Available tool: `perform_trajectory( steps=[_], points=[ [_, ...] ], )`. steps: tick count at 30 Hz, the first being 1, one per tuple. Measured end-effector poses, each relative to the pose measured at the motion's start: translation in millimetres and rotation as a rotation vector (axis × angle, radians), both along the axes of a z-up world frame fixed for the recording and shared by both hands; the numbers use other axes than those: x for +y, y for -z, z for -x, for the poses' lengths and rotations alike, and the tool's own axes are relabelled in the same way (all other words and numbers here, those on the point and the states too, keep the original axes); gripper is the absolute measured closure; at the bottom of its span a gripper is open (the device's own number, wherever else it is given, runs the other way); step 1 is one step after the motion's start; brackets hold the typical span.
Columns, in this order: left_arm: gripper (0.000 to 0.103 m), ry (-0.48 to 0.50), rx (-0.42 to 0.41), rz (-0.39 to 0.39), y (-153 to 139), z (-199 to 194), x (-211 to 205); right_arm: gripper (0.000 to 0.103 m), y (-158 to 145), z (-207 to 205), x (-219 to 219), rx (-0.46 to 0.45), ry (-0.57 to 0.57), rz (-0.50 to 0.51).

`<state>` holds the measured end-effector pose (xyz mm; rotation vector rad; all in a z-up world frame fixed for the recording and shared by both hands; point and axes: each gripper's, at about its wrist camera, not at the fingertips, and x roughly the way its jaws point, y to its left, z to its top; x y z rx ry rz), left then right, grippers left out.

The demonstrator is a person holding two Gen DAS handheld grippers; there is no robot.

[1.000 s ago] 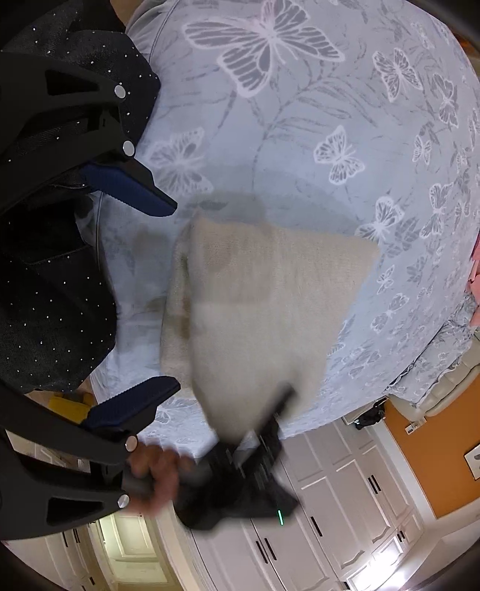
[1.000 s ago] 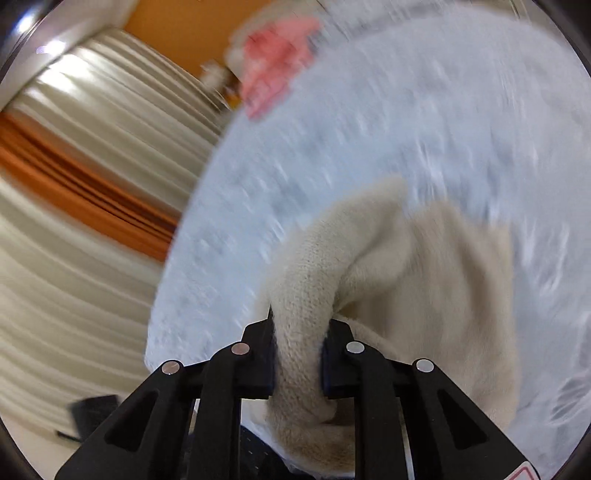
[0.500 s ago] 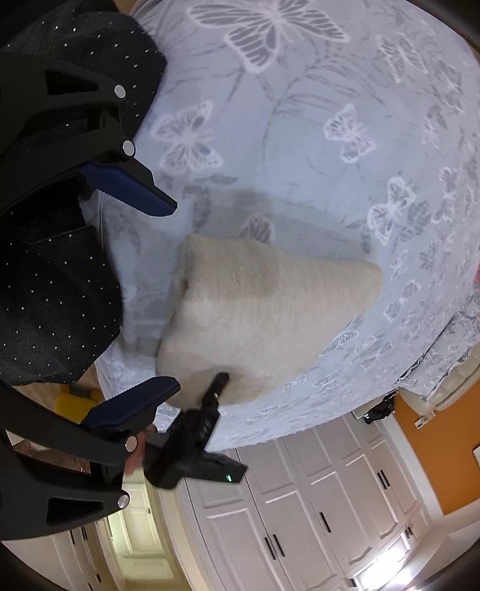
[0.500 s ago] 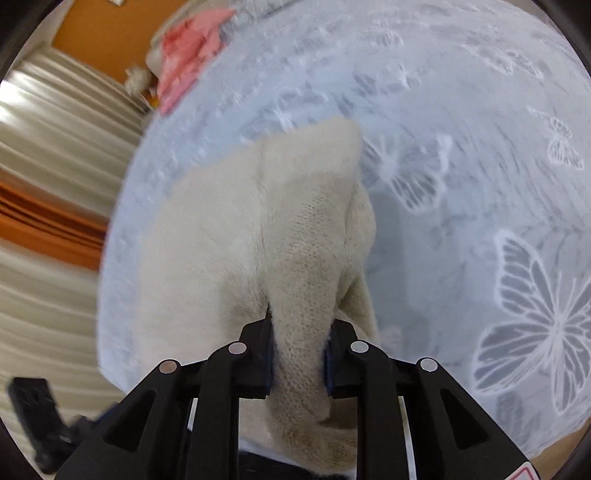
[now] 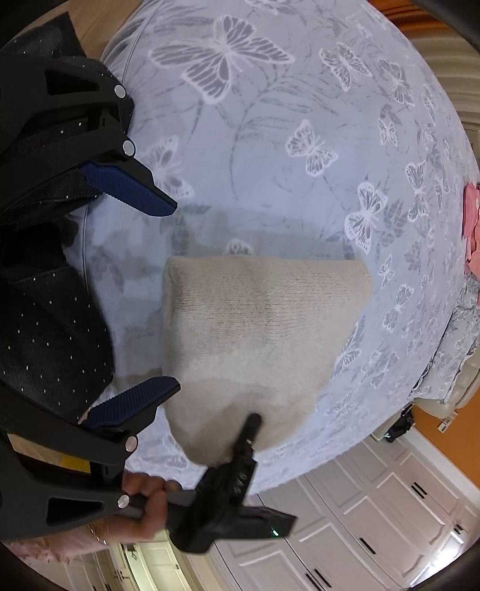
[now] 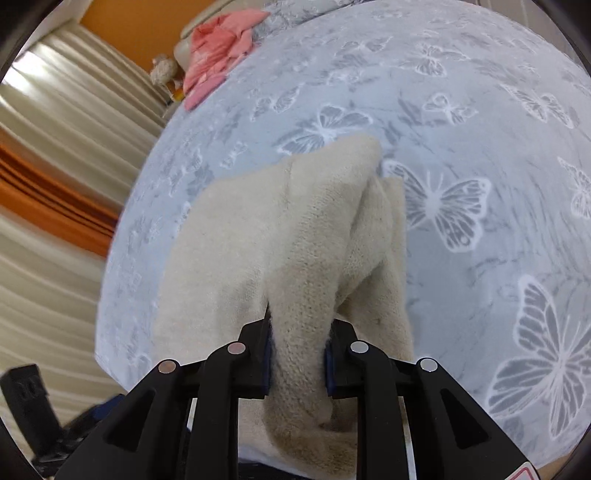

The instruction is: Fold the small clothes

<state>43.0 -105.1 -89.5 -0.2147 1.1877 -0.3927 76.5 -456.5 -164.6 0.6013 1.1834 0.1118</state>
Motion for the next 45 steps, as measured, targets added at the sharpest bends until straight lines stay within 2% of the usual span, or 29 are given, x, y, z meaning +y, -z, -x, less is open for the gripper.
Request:
perform_trajectory(
  steps=[1,2,6,8,9,11,13,14,16,18,20,22,23,26,28,30,32,33,34,36,38,40,43,45],
  points=[
    [0.017,0.000,0.002,-0.012,1.2,-0.3,-0.5,0.084,10.5,-2.6,2.1,0.035,0.000,0.002],
    [0.017,-0.001,0.006,-0.025,1.9,-0.4,-1.1,0.083,7.2,1.4,0.9,0.026,0.013,-0.009],
    [0.017,-0.004,0.002,-0.054,3.3,0.7,-1.2,0.083,-29.6,4.3,7.3,-0.085,0.014,-0.061],
    [0.017,-0.007,0.011,-0.050,5.3,0.5,1.2,0.083,-34.0,2.7,9.6,-0.117,0.010,-0.071],
    [0.017,-0.010,0.020,-0.050,7.1,-0.2,1.6,0.083,-24.4,2.3,6.5,-0.095,0.010,-0.066],
    [0.017,-0.018,0.044,-0.047,11.6,-2.5,2.8,0.083,11.8,-7.2,10.6,0.027,-0.003,0.006],
    [0.017,-0.032,0.056,-0.032,12.8,-3.0,4.7,0.080,18.4,-5.7,6.7,0.025,0.002,-0.007],
    [0.017,-0.038,0.059,-0.022,12.2,-3.3,6.2,0.075,10.6,-3.1,2.2,0.015,0.017,-0.042],
    [0.017,-0.046,0.059,-0.011,9.7,-4.6,9.2,0.065,-3.5,4.0,-3.0,-0.001,0.045,-0.048],
    [0.016,-0.062,0.063,0.026,8.1,-8.9,14.3,0.043,-20.2,20.7,-10.5,-0.045,0.085,-0.024],
    [0.015,-0.093,0.091,0.087,9.8,-18.7,19.6,0.033,-25.9,42.6,-19.6,-0.055,0.137,-0.012],
    [0.013,-0.135,0.125,0.162,15.2,-32.5,22.8,0.029,-20.5,60.5,-24.0,-0.034,0.182,-0.036],
    [0.013,-0.149,0.130,0.183,17.8,-37.6,22.8,0.024,-15.2,65.8,-26.2,-0.022,0.198,-0.063],
    [0.012,-0.203,0.210,0.276,40.5,-61.3,18.9,0.021,10.1,59.8,-24.9,0.044,0.208,-0.200],
    [0.012,-0.233,0.283,0.321,62.1,-76.0,13.8,0.017,21.5,53.8,-17.1,0.071,0.199,-0.212],
    [0.012,-0.254,0.356,0.312,86.9,-86.5,6.4,0.015,33.2,42.4,-7.3,0.094,0.195,-0.191],
    [0.011,-0.284,0.429,0.329,108.6,-91.7,5.0,0.016,38.9,36.0,-3.3,0.098,0.216,-0.195],
    [0.014,-0.307,0.473,0.383,119.1,-91.8,6.2,0.036,35.3,32.7,-2.4,0.089,0.211,-0.200],
    [0.037,-0.320,0.488,0.427,122.3,-90.7,7.5,0.049,30.0,31.0,-1.0,0.077,0.201,-0.215],
    [0.054,-0.309,0.468,0.427,113.8,-92.0,7.8,0.059,1.5,30.1,-1.3,0.015,0.192,-0.228],
    [0.063,-0.240,0.401,0.407,88.4,-91.0,5.8,0.061,-37.3,37.6,1.4,-0.068,0.155,-0.211],
    [0.064,-0.205,0.351,0.426,59.2,-84.9,14.0,0.061,-51.0,46.5,7.2,-0.091,0.128,-0.217],
    [0.064,-0.190,0.355,0.437,40.6,-67.4,31.8,0.054,-24.2,60.8,25.9,-0.016,0.074,-0.167],
    [0.060,-0.173,0.364,0.349,49.2,-54.5,34.2,0.045,25.8,69.8,41.1,0.137,0.040,-0.077]
  ],
)
